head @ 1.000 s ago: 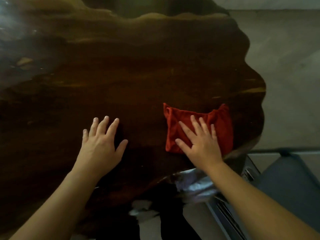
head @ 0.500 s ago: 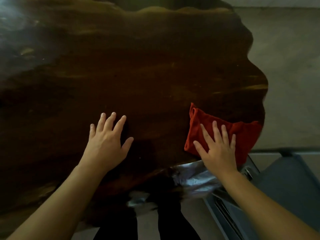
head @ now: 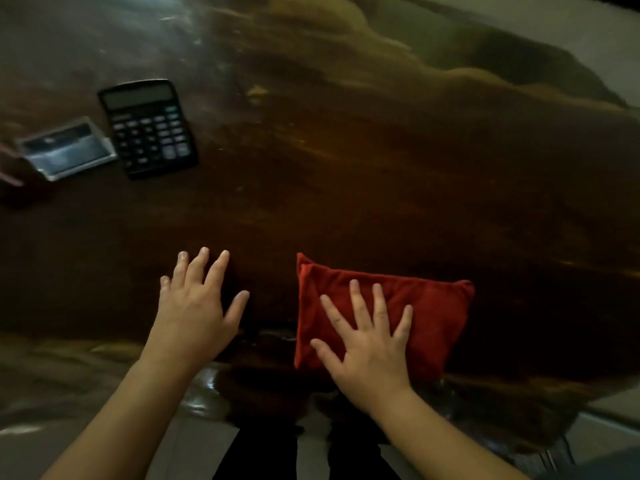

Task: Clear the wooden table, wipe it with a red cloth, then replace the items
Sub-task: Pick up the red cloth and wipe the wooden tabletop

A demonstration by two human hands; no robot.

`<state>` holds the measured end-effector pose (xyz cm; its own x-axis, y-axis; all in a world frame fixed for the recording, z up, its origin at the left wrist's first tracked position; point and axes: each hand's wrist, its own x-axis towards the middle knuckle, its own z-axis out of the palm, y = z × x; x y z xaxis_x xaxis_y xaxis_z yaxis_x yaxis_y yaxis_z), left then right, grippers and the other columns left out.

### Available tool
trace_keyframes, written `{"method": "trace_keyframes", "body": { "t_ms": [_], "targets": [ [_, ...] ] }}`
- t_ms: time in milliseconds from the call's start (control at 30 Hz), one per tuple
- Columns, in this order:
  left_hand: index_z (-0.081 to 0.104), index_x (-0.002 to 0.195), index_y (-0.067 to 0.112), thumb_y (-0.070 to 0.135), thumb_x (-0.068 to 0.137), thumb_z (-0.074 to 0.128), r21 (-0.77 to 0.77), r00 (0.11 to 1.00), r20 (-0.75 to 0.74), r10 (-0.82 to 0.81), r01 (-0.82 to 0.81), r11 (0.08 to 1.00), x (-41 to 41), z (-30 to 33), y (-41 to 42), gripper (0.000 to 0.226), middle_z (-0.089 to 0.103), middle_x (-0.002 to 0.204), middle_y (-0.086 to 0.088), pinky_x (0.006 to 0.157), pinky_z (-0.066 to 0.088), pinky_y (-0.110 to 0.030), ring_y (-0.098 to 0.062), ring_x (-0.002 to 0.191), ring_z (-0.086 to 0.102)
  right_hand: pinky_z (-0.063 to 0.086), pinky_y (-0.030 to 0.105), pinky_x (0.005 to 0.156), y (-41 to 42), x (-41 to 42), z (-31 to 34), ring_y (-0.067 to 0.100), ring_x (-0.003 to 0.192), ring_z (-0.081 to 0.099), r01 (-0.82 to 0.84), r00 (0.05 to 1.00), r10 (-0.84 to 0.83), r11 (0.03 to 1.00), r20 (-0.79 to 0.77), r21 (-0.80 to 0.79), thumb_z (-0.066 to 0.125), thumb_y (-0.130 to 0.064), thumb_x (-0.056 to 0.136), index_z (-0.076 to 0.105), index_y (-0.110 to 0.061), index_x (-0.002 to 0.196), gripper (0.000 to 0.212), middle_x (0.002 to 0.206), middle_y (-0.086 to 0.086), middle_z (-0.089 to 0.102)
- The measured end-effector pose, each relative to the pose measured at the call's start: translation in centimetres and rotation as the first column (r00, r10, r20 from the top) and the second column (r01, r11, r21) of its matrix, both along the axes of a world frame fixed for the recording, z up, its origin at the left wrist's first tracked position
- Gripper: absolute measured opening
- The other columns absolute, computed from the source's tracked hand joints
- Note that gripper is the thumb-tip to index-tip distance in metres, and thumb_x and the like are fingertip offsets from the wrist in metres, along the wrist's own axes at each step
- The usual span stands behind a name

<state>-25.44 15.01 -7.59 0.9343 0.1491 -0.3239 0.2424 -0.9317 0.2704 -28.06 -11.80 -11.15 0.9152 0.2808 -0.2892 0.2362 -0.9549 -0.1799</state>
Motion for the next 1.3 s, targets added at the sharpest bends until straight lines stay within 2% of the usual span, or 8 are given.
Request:
{"method": "trace_keyframes", "body": {
  "t_ms": [333,700,800,900,1000,1100,1200,1300],
  "targets": [
    [0.032,0.155,0.020,0.052,0.092,0.055,-0.003,0.981,0.013,0.195,-0.195,0.981,-3.5,0.0,8.2,0.074,0.029,0.161,-0.017,0.116,0.018,-0.061,-0.036,0.152,0.012,-0.003,0.080,0.108,14.6,1.4,0.3,0.041,0.153,0.005,-0.243,0.970,0.243,0.967,-0.003,0.072,0.031,-0.078,0.092,0.025,-0.052,0.154,0.068,0.168,0.007,0.019],
    [0.026,0.157,0.023,0.054,0.093,0.052,-0.011,0.974,0.010,0.227,-0.227,0.974,-3.1,-0.2,10.1,0.076,0.023,0.164,-0.013,0.118,0.014,-0.057,-0.032,0.153,0.008,0.003,0.081,0.107,16.2,1.6,0.6,0.043,0.153,0.007,-0.253,0.967,0.253,0.966,-0.006,0.050,0.029,-0.079,0.093,0.022,-0.052,0.155,0.068,0.168,0.007,0.018],
    [0.026,0.157,0.024,0.054,0.093,0.052,-0.025,0.972,0.014,0.236,-0.236,0.972,-2.5,0.1,10.1,0.076,0.024,0.164,-0.012,0.119,0.014,-0.055,-0.031,0.153,0.008,0.007,0.082,0.106,16.3,2.0,1.3,0.043,0.151,0.015,-0.245,0.969,0.246,0.967,-0.018,0.070,0.033,-0.082,0.089,0.027,-0.051,0.154,0.072,0.166,0.007,0.026],
    [0.028,0.157,0.023,0.054,0.093,0.052,-0.034,0.965,0.024,0.262,-0.261,0.965,-1.8,0.7,11.1,0.075,0.026,0.164,-0.011,0.119,0.016,-0.054,-0.030,0.153,0.011,0.012,0.081,0.105,16.7,3.3,2.5,0.041,0.144,0.035,-0.219,0.975,0.221,0.970,-0.010,0.107,0.036,-0.085,0.084,0.046,-0.047,0.144,0.072,0.155,0.006,0.047],
    [0.034,0.155,0.022,0.053,0.092,0.056,-0.052,0.950,0.059,0.307,-0.304,0.951,-0.9,1.6,13.1,0.074,0.032,0.161,-0.011,0.119,0.021,-0.053,-0.029,0.151,0.018,0.018,0.075,0.109,18.1,5.9,3.8,0.029,0.131,0.049,-0.170,0.985,0.170,0.977,0.011,0.131,0.039,-0.082,0.084,0.060,-0.040,0.130,0.066,0.136,0.001,0.059],
    [0.037,0.153,0.021,0.051,0.090,0.060,-0.087,0.917,0.098,0.387,-0.379,0.921,0.4,2.5,16.0,0.073,0.038,0.157,-0.010,0.117,0.030,-0.051,-0.028,0.148,0.026,0.031,0.063,0.110,20.6,9.4,5.1,0.018,0.120,0.052,-0.157,0.987,0.159,0.976,0.004,0.152,0.038,-0.077,0.085,0.061,-0.038,0.124,0.060,0.125,-0.008,0.060],
    [0.038,0.151,0.019,0.050,0.088,0.063,-0.102,0.868,0.156,0.472,-0.461,0.881,1.7,3.4,19.7,0.074,0.044,0.151,-0.008,0.110,0.037,-0.047,-0.027,0.141,0.037,0.048,0.043,0.094,24.1,13.4,6.3,0.016,0.110,0.056,-0.220,0.975,0.208,0.953,0.077,0.208,0.049,-0.068,0.087,0.063,-0.034,0.123,0.052,0.119,-0.008,0.062],
    [0.037,0.150,0.017,0.049,0.086,0.068,-0.111,0.799,0.207,0.565,-0.555,0.825,3.1,4.0,23.4,0.078,0.047,0.147,-0.010,0.105,0.042,-0.047,-0.030,0.136,0.042,0.050,0.038,0.087,28.0,17.1,7.0,0.017,0.108,0.057,-0.281,0.959,0.259,0.926,0.119,0.251,0.061,-0.056,0.089,0.063,-0.030,0.126,0.046,0.120,-0.006,0.062]
  ]
}}
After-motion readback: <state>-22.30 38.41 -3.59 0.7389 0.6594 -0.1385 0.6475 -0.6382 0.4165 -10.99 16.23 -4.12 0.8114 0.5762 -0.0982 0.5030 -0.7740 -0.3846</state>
